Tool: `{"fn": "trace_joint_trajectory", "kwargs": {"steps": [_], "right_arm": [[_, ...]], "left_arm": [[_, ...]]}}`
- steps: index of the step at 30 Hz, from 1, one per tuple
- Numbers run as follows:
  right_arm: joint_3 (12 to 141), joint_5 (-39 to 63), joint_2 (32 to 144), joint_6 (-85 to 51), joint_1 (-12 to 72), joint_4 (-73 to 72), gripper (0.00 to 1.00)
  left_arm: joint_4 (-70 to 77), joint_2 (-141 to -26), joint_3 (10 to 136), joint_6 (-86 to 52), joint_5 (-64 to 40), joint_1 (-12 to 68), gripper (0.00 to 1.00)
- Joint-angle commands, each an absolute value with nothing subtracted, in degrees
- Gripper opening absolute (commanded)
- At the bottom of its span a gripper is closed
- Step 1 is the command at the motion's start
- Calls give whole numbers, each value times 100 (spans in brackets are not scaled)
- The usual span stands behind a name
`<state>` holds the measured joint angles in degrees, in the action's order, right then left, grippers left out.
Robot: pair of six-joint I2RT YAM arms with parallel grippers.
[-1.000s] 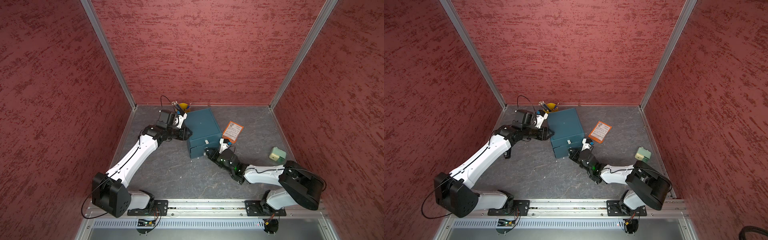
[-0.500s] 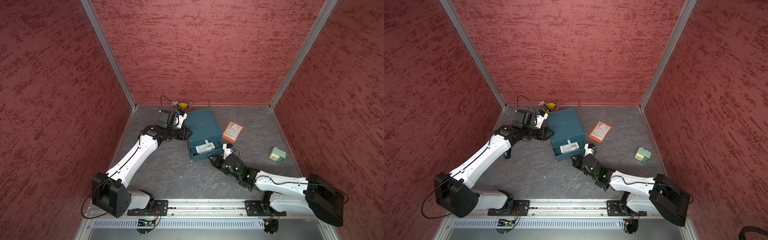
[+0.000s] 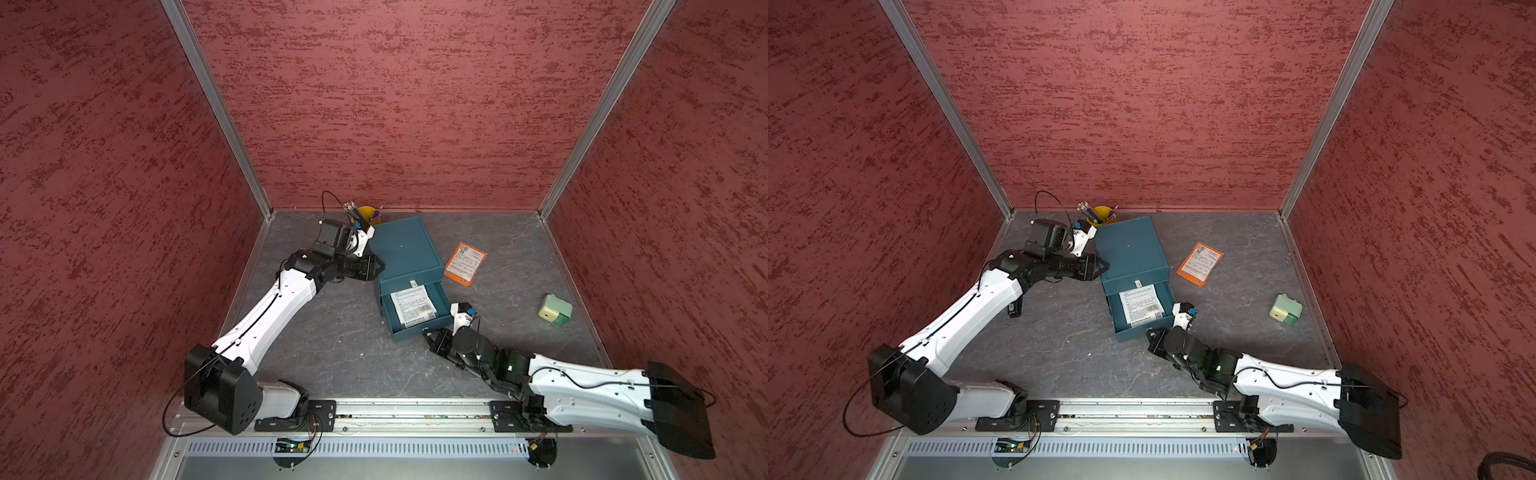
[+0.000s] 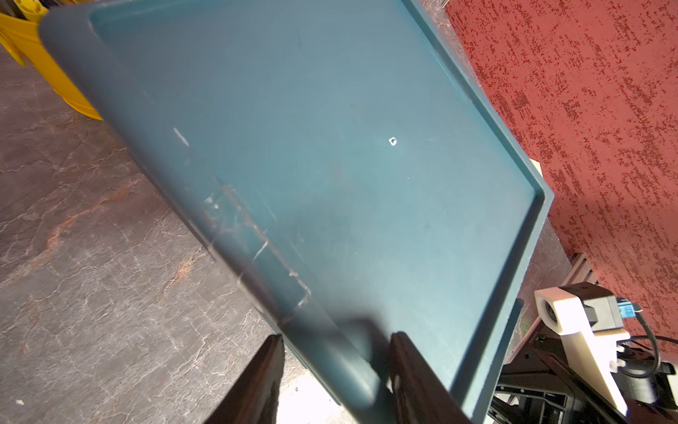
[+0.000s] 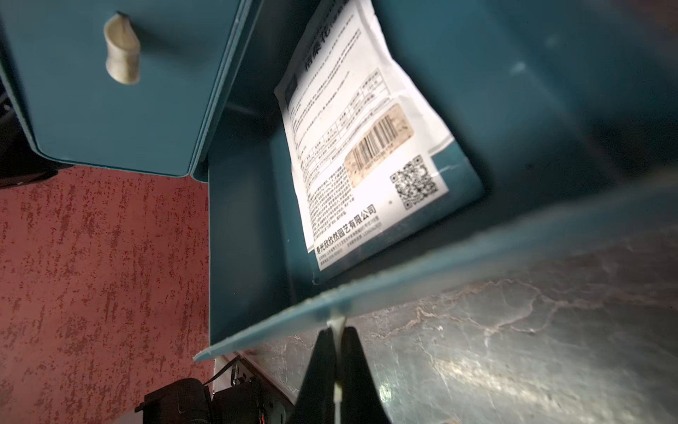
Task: Take the seed bags out of the drawer
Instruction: Open the drawer in the storage box.
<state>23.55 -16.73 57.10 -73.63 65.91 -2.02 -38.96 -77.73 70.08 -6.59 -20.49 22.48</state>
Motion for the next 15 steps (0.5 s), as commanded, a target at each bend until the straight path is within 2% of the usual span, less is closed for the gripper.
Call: {"fn": "trace_joint_trajectory", "kwargs": {"steps": [1, 15], "right_arm": [[2452, -1960, 5552, -7492, 6696, 294, 0], [2590, -2143, 5431, -7752, 7063, 771, 0]], "left_arm": [[-4469, -7943, 6974, -554, -1758, 2259, 50], [-4404, -7985, 6961, -563, -1776, 2258, 50]]}}
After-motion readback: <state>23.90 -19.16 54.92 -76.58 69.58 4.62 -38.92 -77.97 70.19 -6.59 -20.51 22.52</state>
